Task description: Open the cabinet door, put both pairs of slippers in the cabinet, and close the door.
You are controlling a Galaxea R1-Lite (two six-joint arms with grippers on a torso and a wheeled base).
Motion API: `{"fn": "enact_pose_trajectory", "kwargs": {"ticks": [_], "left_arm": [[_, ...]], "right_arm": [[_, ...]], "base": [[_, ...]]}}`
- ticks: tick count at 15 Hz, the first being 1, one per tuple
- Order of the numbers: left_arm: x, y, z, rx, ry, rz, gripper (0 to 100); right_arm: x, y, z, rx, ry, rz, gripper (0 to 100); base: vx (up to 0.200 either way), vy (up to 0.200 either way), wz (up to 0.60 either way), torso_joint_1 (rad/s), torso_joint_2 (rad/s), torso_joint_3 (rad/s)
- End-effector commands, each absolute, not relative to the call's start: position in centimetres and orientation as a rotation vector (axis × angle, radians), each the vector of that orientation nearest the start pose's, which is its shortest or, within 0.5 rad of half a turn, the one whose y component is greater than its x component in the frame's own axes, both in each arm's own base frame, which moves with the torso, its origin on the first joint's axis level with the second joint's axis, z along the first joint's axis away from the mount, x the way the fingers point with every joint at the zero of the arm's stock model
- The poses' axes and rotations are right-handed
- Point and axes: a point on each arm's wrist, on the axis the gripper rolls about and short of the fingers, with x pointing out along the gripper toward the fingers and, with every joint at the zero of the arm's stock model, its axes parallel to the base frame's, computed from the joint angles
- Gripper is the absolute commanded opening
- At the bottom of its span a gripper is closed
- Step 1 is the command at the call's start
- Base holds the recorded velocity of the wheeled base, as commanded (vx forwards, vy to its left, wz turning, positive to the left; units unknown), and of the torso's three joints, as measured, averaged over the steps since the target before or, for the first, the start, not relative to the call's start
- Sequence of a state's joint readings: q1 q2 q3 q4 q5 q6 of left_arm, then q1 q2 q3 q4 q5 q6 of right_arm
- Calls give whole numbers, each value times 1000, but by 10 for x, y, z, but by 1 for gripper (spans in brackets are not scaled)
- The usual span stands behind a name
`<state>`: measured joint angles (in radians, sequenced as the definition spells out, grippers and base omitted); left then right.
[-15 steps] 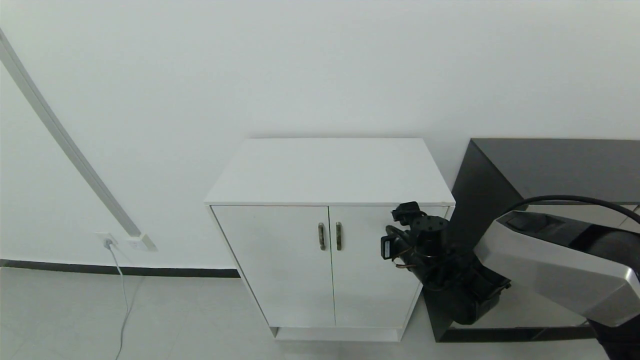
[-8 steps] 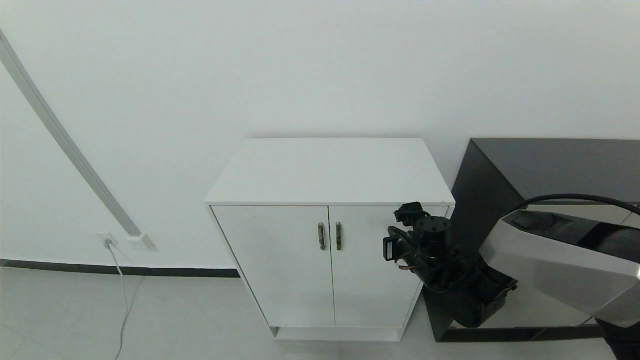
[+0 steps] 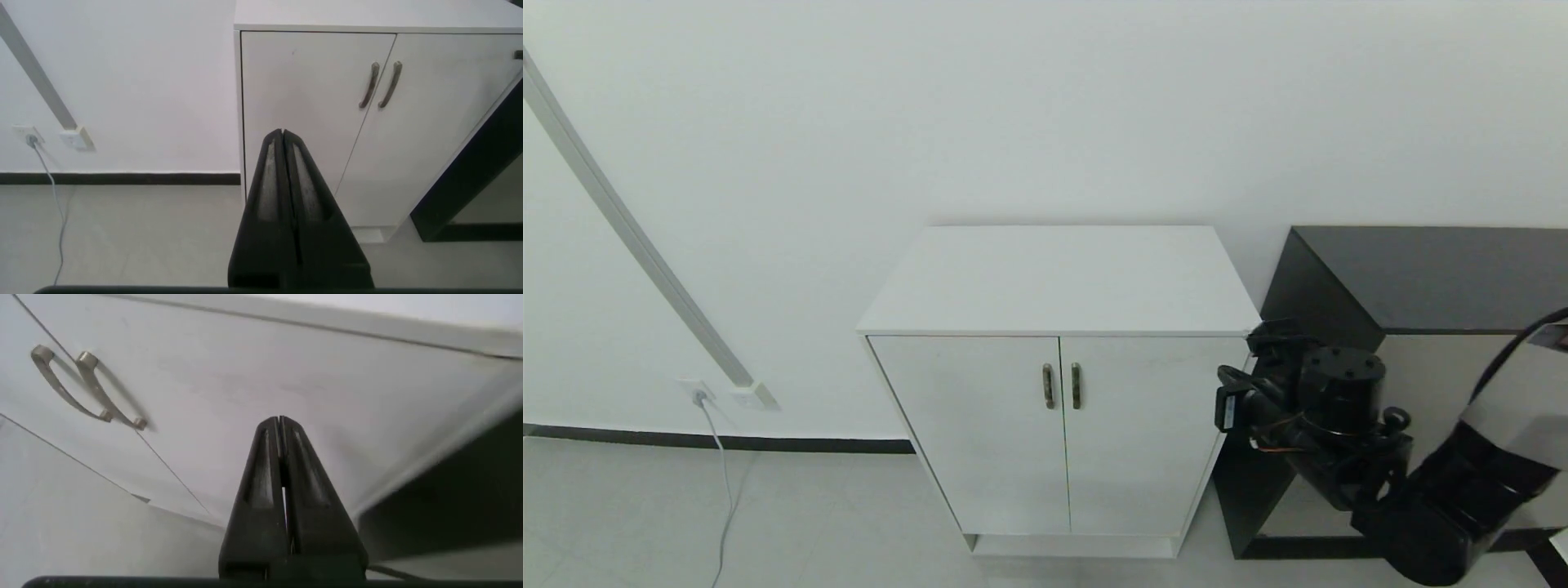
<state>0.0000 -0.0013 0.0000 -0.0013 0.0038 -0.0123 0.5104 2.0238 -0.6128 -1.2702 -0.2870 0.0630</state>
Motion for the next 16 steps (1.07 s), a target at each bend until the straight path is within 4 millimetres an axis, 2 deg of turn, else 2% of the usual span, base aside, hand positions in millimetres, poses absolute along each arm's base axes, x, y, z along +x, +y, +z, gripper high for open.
{"fn": "enact_pose_trajectory", "kwargs": {"ticks": [1, 4, 7, 10, 11, 16], "left_arm": [[-23, 0, 76, -14, -2, 6, 0], [-23, 0, 76, -12, -2, 6, 0], [-23, 0, 76, -12, -2, 6, 0], [-23, 0, 76, -14, -2, 5, 0], [-23, 0, 76, -12, -2, 5, 0], [-23, 0, 76, -12, -2, 5, 0]], "right_arm": [[263, 108, 129, 34, 77, 125, 0], [225, 59, 147, 5, 37, 12, 0], [187, 29, 152, -59, 56, 0, 0], [157, 22, 158, -68, 104, 23, 0], [139, 20, 158, -80, 132, 45, 0], [80, 11, 142, -90, 244, 128, 0]], "base": [[0, 0, 0, 0, 0, 0], [0, 0, 0, 0, 0, 0], [0, 0, 0, 0, 0, 0], [0, 0, 0, 0, 0, 0], [0, 0, 0, 0, 0, 0], [0, 0, 0, 0, 0, 0]]}}
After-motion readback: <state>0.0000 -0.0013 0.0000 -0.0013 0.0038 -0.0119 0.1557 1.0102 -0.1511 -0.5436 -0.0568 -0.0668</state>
